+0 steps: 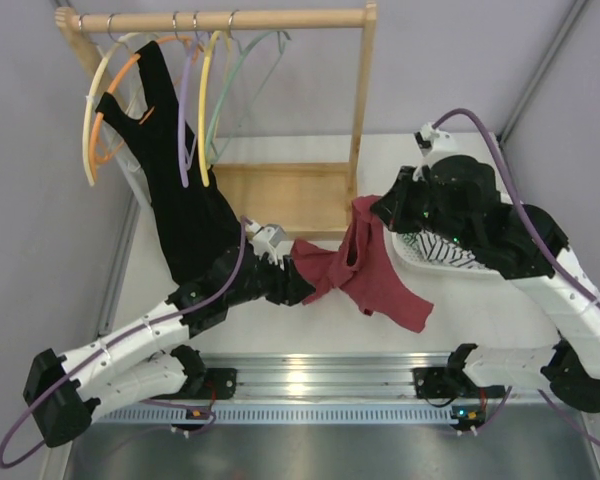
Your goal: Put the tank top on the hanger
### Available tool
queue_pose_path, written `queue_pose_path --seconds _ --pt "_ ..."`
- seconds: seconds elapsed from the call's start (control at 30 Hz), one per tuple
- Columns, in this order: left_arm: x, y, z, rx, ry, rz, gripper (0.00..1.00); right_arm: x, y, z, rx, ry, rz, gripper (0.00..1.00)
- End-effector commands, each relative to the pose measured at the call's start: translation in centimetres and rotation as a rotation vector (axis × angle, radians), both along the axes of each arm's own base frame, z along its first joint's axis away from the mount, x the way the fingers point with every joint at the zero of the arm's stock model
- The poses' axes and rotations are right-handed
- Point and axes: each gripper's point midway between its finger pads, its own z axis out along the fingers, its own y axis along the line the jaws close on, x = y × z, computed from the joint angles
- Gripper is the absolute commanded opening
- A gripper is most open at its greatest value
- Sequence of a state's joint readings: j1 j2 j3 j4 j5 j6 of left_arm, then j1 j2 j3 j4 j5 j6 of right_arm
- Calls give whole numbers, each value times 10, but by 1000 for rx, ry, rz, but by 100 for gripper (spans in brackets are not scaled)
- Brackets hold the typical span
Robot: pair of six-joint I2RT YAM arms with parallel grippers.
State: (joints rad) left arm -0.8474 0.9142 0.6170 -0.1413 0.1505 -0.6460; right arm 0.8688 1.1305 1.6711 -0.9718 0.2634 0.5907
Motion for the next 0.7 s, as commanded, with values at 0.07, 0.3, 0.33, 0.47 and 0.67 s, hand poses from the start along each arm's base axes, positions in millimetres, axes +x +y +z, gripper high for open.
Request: queue_pose_path --seconds 0.07,0.3,0.33,0.47,0.67 --pt "-7 -17 47 -162 -72 -74 55 9 5 -14 -115 14 -2 0" --pt "-14 -29 57 -243 -133 -4 55 15 18 -25 -158 26 -1 0" --pt "-13 -28 59 -246 -144 10 55 15 23 -32 -168 41 4 0" --pt "0 -9 59 -202 -170 137 54 6 48 -71 -185 106 61 0" --pt "17 56 55 -155 -162 443 51 -9 101 -144 -164 218 146 0"
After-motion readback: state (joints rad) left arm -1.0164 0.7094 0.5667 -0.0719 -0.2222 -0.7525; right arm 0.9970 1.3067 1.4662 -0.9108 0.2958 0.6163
